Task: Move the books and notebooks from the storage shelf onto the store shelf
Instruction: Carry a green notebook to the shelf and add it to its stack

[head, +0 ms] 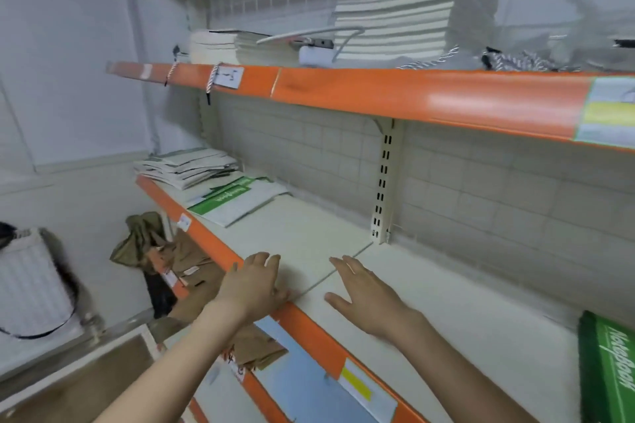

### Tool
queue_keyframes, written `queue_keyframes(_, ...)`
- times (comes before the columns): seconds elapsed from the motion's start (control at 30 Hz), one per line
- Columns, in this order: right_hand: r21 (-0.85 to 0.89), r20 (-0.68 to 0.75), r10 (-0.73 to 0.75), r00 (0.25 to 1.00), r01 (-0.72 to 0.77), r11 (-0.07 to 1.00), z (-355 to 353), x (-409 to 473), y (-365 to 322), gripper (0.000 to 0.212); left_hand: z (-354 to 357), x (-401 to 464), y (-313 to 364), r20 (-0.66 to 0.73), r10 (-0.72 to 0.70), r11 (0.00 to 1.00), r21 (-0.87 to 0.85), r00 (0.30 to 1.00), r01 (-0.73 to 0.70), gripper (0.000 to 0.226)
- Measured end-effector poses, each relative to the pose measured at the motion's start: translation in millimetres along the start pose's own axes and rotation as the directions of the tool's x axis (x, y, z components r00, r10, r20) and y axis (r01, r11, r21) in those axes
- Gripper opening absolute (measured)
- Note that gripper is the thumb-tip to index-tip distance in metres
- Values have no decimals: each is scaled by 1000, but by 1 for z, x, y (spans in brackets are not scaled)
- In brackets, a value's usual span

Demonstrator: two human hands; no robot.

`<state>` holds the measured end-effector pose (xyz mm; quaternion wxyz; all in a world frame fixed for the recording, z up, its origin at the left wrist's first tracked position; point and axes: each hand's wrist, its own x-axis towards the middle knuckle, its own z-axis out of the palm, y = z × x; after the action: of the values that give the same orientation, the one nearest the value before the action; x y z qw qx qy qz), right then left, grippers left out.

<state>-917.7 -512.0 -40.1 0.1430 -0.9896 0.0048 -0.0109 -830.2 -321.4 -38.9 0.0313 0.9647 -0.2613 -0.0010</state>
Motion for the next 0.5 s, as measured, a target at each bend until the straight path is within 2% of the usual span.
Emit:
queue_keyframes(0.2, 33, 54, -83, 995, 82, 996, 22, 52, -39, 70, 2, -5, -64, -45, -82, 995, -68, 996, 78, 77)
queue_keyframes(0.5, 22, 59, -212, 976, 211, 977, 38, 97, -76, 79, 9, -10, -114, -66, -123, 991, -68, 990, 119, 80)
